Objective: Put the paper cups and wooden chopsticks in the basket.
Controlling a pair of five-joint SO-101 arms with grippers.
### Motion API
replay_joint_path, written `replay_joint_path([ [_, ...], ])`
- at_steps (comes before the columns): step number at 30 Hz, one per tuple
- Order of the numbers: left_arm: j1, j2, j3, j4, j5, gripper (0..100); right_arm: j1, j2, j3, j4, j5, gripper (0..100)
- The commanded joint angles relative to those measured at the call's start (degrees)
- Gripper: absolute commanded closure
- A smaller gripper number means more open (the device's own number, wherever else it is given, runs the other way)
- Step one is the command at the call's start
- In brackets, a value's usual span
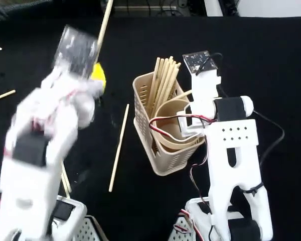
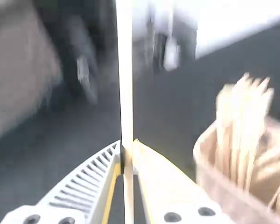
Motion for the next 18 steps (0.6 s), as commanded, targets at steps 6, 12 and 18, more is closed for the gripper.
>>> replay_joint_path([
  [6, 10.5, -15.9, 22.1, -43.0, 6.2, 97, -2.2, 1.3, 2.8, -0.8, 1.9, 98.8],
  [12, 10.3, -4.3, 16.3, -43.1, 26.8, 97, -2.2, 1.3, 2.9, -0.7, 1.8, 98.8],
  [18, 10.4, 7.9, 14.1, -43.3, 27.9, 97, -2.1, 1.3, 2.7, -0.4, 1.9, 98.8],
])
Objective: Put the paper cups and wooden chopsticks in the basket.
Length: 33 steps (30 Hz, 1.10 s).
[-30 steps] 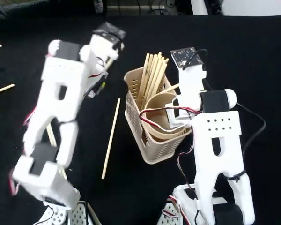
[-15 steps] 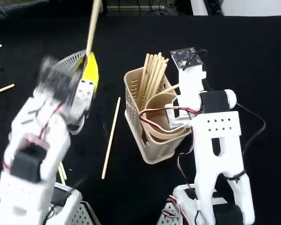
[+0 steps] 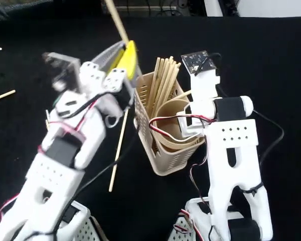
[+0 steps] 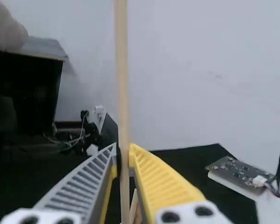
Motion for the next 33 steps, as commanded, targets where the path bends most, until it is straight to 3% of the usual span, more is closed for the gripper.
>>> replay_joint_path([
  [1, 0.0, 7.5, -3.3, -2.1, 1.2, 97, -2.1, 1.4, 2.7, -0.2, 0.6, 98.8],
  [7, 1.9, 8.8, 1.5, -6.6, 1.3, 97, -2.1, 1.4, 2.6, -0.2, 0.7, 98.8],
  [16, 5.9, 6.9, 10.3, -6.7, 0.8, 97, -2.1, 1.4, 2.7, -0.6, 0.7, 98.8],
  [21, 5.1, 6.2, 12.9, -5.0, -1.6, 83, -2.1, 1.5, 2.6, -0.6, 0.7, 98.8],
  [25, 5.1, 6.1, 5.8, 8.4, -1.8, 80, -2.1, 1.7, 2.7, -0.6, 0.7, 98.8],
  [30, 1.4, 6.8, -13.5, 38.9, -4.2, 80, -1.7, 1.7, 3.6, -0.6, 0.7, 98.8],
  [33, -4.4, 8.0, -20.4, 53.6, -4.5, 80, 1.1, 1.5, 2.7, -0.5, 0.7, 98.8],
])
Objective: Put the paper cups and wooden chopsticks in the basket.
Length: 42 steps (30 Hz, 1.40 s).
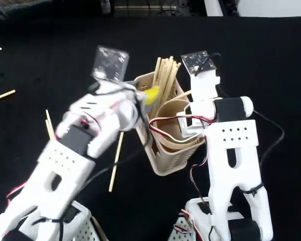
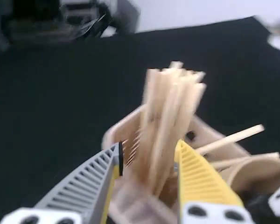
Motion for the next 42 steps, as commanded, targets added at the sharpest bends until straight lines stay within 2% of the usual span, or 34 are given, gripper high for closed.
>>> replay_joint_path([
  [1, -8.1, 0.5, -14.0, 25.4, -1.1, 80, 2.2, 1.5, 1.6, -0.1, 0.6, 98.8],
  [3, -11.2, 1.8, -14.1, 29.5, -3.1, 81, 4.7, 1.5, 0.6, 0.4, 2.2, 98.8],
  [5, -12.4, 2.6, -9.5, 28.6, -5.8, 81, 6.7, 1.7, -0.3, 1.7, 4.0, 98.7],
  [8, -11.3, 3.2, 1.8, 19.5, -6.7, 80, 9.5, 1.7, -0.7, 2.1, 5.8, 98.7],
  [13, -3.4, 4.2, 15.1, 8.4, -6.6, 80, 14.1, 1.7, -0.7, 2.8, 9.1, 98.7],
  [16, -0.9, 5.0, 17.1, 4.7, -5.0, 80, 15.3, 1.7, -0.7, 2.9, 10.0, 98.7],
  [19, -2.0, 7.7, 19.3, -1.6, -3.2, 80, 14.9, 1.7, -0.5, 2.9, 9.9, 98.7],
  [22, -2.6, 13.3, 22.7, -9.9, -1.6, 81, 14.9, 1.7, -0.7, 2.8, 9.8, 98.7],
  [25, -2.5, 21.2, 22.6, -14.9, -1.3, 81, 14.0, 1.7, -0.5, 2.8, 9.8, 98.7],
  [27, -2.5, 27.2, 20.3, -16.3, -1.1, 82, 13.4, 1.7, -0.4, 2.8, 9.8, 98.7],
  [31, -2.2, 34.6, 15.6, -16.4, -0.6, 98, 12.7, 1.5, -0.4, 2.8, 9.8, 98.7],
  [33, -1.5, 34.0, 15.5, -15.5, -0.5, 95, 12.7, 1.5, -0.6, 2.7, 9.8, 98.7],
  [38, -1.5, 28.8, 18.2, -15.2, -0.6, 97, 12.9, 1.4, -0.4, 2.6, 10.1, 98.7],
  [42, -1.6, 17.1, 22.8, -14.8, -0.6, 97, 12.8, 1.4, -0.4, 2.6, 9.9, 98.7],
])
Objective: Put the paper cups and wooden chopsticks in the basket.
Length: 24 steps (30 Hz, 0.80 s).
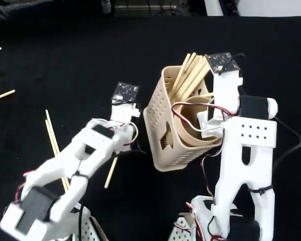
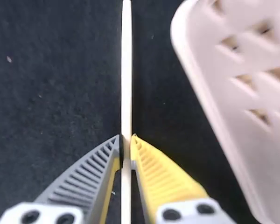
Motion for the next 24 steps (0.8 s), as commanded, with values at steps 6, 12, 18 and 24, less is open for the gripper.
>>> replay_joint_path([
  [6, -2.8, -38.8, 12.4, 0.4, 0.4, 97, 0.0, 1.3, 0.5, 0.4, 1.0, 98.7],
  [12, -13.5, -66.3, 14.2, 0.0, 0.4, 97, -0.8, 1.5, 0.0, 0.2, 0.6, 98.7],
  [18, -5.6, -84.7, 10.0, -1.5, 0.4, 97, -10.2, 1.4, -0.4, -0.2, -2.4, 98.7],
  [24, -5.5, -83.2, 2.4, -7.3, -1.4, 97, -19.2, 1.3, 1.5, -2.8, -4.6, 98.7],
])
